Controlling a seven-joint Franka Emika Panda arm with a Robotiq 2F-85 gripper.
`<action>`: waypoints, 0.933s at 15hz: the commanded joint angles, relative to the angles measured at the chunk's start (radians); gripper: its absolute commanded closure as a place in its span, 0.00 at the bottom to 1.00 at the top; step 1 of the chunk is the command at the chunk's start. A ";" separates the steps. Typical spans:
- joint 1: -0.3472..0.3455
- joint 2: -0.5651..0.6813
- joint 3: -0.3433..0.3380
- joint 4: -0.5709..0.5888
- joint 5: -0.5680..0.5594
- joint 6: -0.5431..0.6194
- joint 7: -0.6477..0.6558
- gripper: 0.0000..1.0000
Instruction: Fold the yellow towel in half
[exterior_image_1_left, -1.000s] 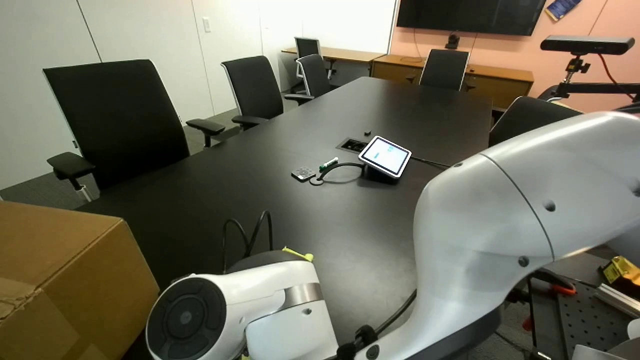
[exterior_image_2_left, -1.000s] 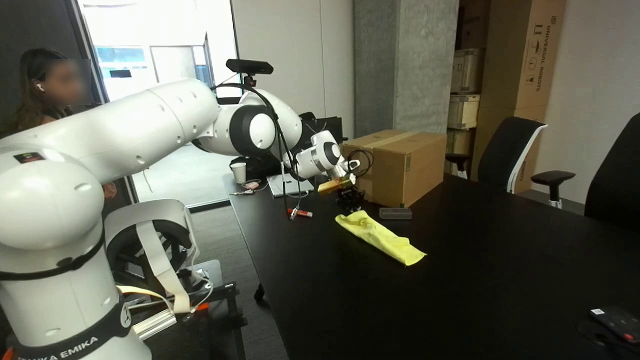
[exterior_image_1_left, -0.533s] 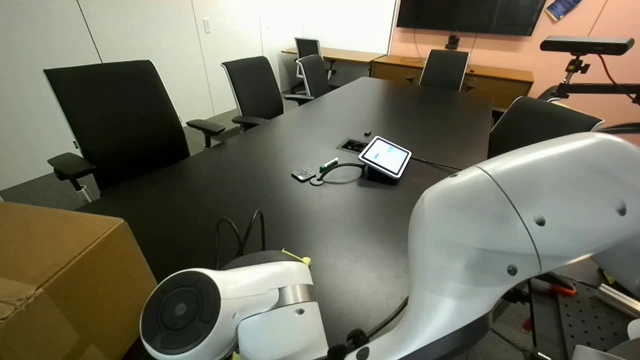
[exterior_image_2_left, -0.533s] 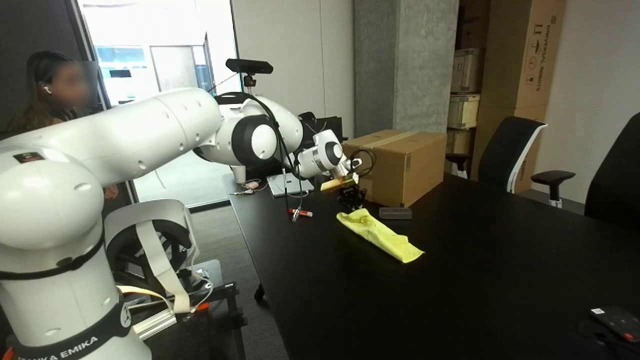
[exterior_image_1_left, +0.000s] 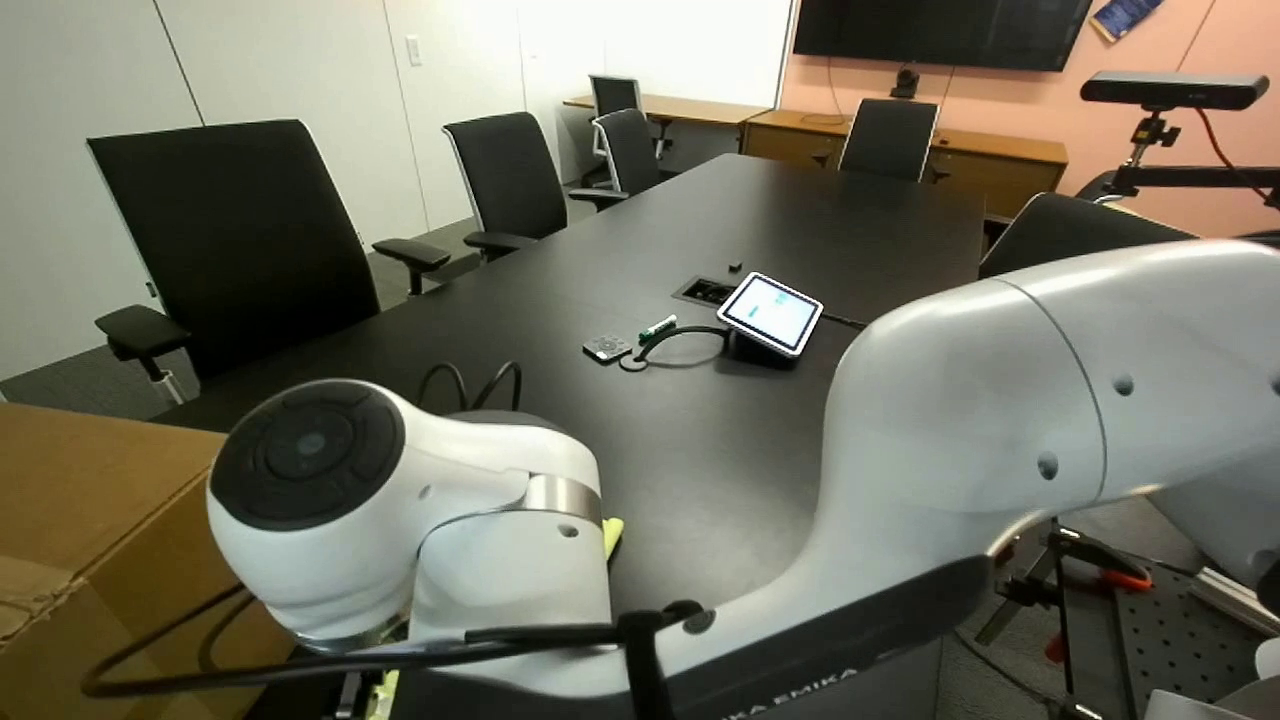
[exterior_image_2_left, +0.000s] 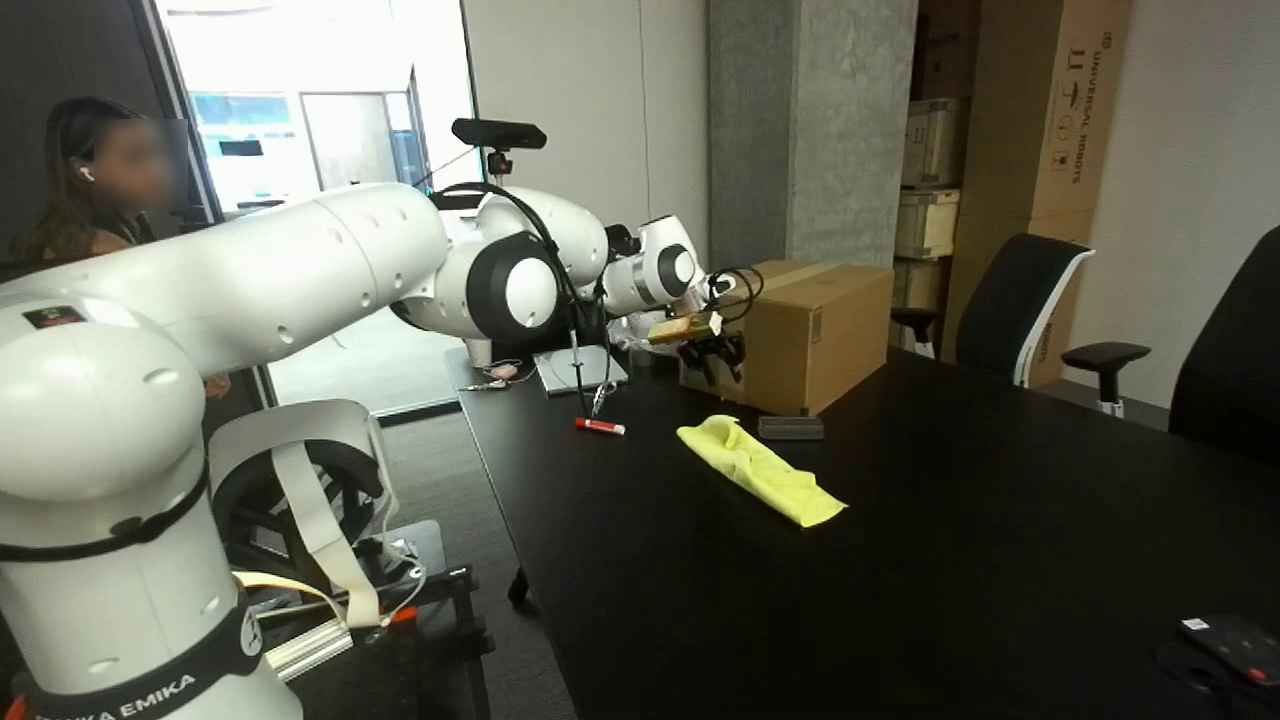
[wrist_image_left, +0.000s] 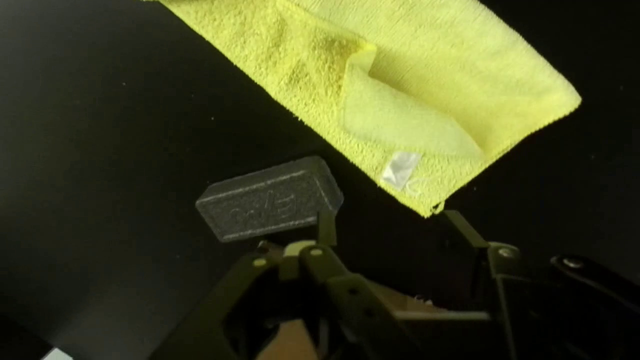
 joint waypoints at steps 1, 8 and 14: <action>-0.015 0.005 0.003 0.070 0.022 -0.037 0.029 0.10; -0.098 -0.063 -0.028 0.007 0.004 -0.185 0.046 0.00; -0.184 -0.174 -0.055 -0.065 0.016 -0.421 0.127 0.00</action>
